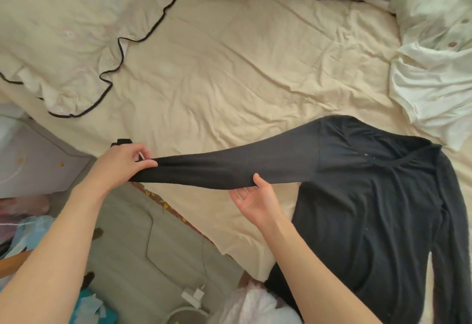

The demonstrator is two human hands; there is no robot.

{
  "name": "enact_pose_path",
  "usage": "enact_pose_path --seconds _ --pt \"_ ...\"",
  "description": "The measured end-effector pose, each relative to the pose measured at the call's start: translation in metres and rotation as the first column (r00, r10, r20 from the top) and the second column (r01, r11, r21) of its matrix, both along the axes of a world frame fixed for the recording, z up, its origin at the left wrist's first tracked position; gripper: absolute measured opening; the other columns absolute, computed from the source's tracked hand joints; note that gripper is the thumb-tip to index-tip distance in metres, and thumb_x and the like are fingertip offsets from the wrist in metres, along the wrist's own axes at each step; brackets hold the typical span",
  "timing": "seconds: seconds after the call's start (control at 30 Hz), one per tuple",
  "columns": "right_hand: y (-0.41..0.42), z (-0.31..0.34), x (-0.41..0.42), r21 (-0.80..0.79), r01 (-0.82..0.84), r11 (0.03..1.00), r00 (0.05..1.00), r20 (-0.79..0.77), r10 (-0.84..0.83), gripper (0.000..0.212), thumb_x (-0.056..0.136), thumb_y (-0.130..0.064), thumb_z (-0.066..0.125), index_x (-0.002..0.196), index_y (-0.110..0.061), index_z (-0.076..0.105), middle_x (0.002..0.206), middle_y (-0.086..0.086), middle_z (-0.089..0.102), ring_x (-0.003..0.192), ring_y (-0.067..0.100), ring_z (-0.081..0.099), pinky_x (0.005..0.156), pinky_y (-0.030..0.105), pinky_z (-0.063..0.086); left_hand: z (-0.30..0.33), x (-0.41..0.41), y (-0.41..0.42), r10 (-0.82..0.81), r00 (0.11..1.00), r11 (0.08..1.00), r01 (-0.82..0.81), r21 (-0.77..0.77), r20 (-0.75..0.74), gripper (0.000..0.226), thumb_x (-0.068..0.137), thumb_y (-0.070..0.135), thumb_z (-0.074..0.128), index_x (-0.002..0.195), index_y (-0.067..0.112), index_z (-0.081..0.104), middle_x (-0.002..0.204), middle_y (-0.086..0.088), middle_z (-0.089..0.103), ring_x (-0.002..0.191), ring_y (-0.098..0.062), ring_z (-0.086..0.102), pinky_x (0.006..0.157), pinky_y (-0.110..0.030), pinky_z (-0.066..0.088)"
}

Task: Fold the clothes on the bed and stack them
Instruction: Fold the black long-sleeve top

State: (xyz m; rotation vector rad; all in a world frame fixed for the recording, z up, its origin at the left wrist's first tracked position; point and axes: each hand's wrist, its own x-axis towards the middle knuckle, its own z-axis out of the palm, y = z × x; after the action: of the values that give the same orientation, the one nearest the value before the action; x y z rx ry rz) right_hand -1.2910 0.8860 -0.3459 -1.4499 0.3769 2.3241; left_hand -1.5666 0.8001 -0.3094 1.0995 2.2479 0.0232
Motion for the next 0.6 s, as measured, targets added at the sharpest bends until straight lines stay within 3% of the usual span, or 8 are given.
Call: enact_pose_path --seconds 0.17,0.37,0.4,0.5,0.6 --pt "-0.028 -0.025 -0.014 0.006 -0.119 0.993 0.992 0.036 0.119 0.026 0.103 -0.025 0.035 0.099 -0.007 0.055 0.101 0.008 0.062 0.091 0.021 0.060 0.095 0.037 0.043 -0.027 -0.009 -0.009 -0.003 0.998 1.000 0.005 0.030 -0.067 0.022 0.082 0.040 0.067 0.070 0.027 0.054 0.061 0.003 0.050 0.059 -0.013 0.048 0.049 -0.029 0.030" --pt "-0.049 -0.044 -0.025 0.090 -0.231 0.969 0.973 0.047 0.228 0.017 0.101 -0.023 0.043 0.108 -0.014 0.055 0.107 0.003 0.065 0.093 0.016 0.066 0.092 0.035 0.044 -0.041 -0.021 -0.016 0.019 0.997 0.997 -0.012 0.080 -0.078 0.012 0.086 0.031 0.064 0.078 0.025 0.058 0.068 0.006 0.050 0.067 -0.018 0.050 0.058 -0.031 0.035" --pt "-0.051 -0.044 -0.027 0.096 -0.246 0.964 0.969 0.049 0.242 0.018 0.101 -0.022 0.044 0.113 -0.012 0.052 0.111 0.004 0.063 0.095 0.016 0.066 0.092 0.036 0.044 -0.043 -0.022 -0.019 0.016 0.995 0.995 -0.006 0.097 -0.098 0.003 0.088 0.024 0.062 0.086 0.023 0.060 0.075 0.003 0.052 0.076 -0.022 0.053 0.063 -0.034 0.040" --pt "-0.057 -0.044 -0.030 0.120 -0.340 0.933 0.939 0.094 0.330 0.031 0.100 -0.021 0.044 0.130 -0.014 0.040 0.132 0.008 0.052 0.114 0.021 0.055 0.098 0.039 0.043 -0.052 -0.014 -0.028 0.072 0.977 0.994 -0.054 0.090 -0.200 0.030 0.090 0.010 0.056 0.120 0.012 0.056 0.111 -0.013 0.054 0.106 -0.033 0.050 0.088 -0.047 0.043" --pt "-0.061 -0.046 -0.024 0.130 -0.450 0.884 0.888 0.171 0.427 0.043 0.101 -0.022 0.042 0.141 -0.013 0.032 0.142 0.009 0.043 0.130 0.025 0.042 0.106 0.042 0.037 -0.061 0.023 -0.033 0.139 0.965 0.985 -0.111 0.133 -0.224 0.040 0.090 0.007 0.052 0.130 0.007 0.048 0.125 -0.019 0.049 0.115 -0.036 0.045 0.094 -0.048 0.040"
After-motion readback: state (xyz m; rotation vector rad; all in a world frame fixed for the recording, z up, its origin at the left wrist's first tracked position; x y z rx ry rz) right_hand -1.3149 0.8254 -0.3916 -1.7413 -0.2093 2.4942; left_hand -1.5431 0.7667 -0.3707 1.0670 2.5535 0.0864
